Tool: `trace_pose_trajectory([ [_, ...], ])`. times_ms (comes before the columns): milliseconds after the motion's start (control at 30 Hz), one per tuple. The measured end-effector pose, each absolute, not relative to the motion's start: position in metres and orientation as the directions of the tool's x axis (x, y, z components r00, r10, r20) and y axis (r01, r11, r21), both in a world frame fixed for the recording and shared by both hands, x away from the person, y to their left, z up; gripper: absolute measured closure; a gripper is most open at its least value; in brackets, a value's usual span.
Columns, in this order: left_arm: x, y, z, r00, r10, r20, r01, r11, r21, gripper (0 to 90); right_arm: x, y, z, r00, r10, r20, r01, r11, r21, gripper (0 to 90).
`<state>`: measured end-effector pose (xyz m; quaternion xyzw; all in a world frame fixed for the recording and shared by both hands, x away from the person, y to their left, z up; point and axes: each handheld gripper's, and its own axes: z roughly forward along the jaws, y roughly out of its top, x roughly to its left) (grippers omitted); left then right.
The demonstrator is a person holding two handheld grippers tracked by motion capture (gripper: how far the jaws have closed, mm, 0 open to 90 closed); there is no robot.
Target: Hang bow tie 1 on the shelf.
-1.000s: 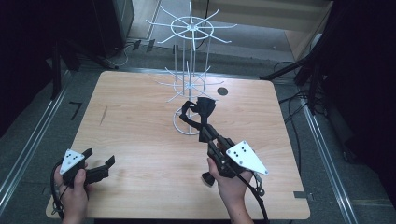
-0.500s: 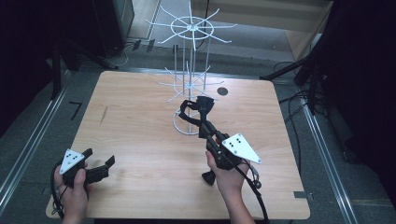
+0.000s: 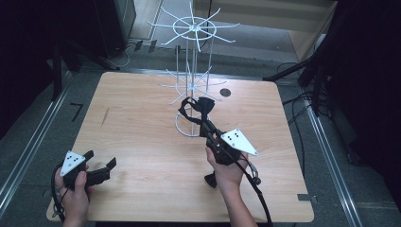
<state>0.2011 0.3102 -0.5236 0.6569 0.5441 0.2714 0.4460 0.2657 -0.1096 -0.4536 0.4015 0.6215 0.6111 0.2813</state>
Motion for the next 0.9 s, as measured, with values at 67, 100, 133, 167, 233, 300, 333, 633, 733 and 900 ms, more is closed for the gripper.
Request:
trace_pose_trajectory([
  [67,0.201,0.31,-0.524,0.261,0.957,-0.129,0.473,-0.01,0.881,8.0,0.269,-0.108,-0.457,-0.516,0.844,0.144,0.17,-0.064,0.983,82.1],
  [100,0.201,0.31,-0.524,0.261,0.957,-0.129,0.473,-0.01,0.881,8.0,0.269,-0.108,-0.457,-0.516,0.844,0.144,0.17,-0.064,0.983,82.1],
  [133,0.201,0.31,-0.524,0.261,0.957,-0.129,0.473,-0.01,0.881,8.0,0.271,-0.107,-0.458,-0.516,0.844,0.146,0.18,-0.06,0.982,82.1],
  [167,0.201,0.31,-0.524,0.261,0.957,-0.129,0.473,-0.01,0.881,8.0,0.271,-0.107,-0.458,-0.516,0.844,0.146,0.18,-0.06,0.982,82.1],
  [233,0.201,0.31,-0.524,0.26,0.957,-0.129,0.473,-0.01,0.881,8.0,0.273,-0.106,-0.461,-0.515,0.844,0.146,0.192,-0.052,0.98,82.0],
  [300,0.201,0.31,-0.524,0.261,0.957,-0.128,0.473,-0.011,0.881,8.0,0.274,-0.105,-0.463,-0.513,0.845,0.152,0.204,-0.052,0.978,81.9],
  [333,0.201,0.31,-0.524,0.262,0.957,-0.128,0.473,-0.012,0.881,8.0,0.275,-0.105,-0.464,-0.513,0.845,0.147,0.208,-0.044,0.977,81.8],
  [633,0.201,0.31,-0.524,0.261,0.957,-0.128,0.473,-0.011,0.881,8.0,0.283,-0.103,-0.473,-0.492,0.855,0.163,0.256,-0.037,0.966,81.3],
  [733,0.201,0.31,-0.524,0.261,0.957,-0.129,0.473,-0.011,0.881,8.0,0.285,-0.101,-0.478,-0.498,0.852,0.16,0.27,-0.022,0.963,80.5],
  [900,0.201,0.31,-0.524,0.261,0.957,-0.129,0.474,-0.01,0.881,8.0,0.287,-0.102,-0.48,-0.495,0.851,0.175,0.291,-0.028,0.956,75.7],
])
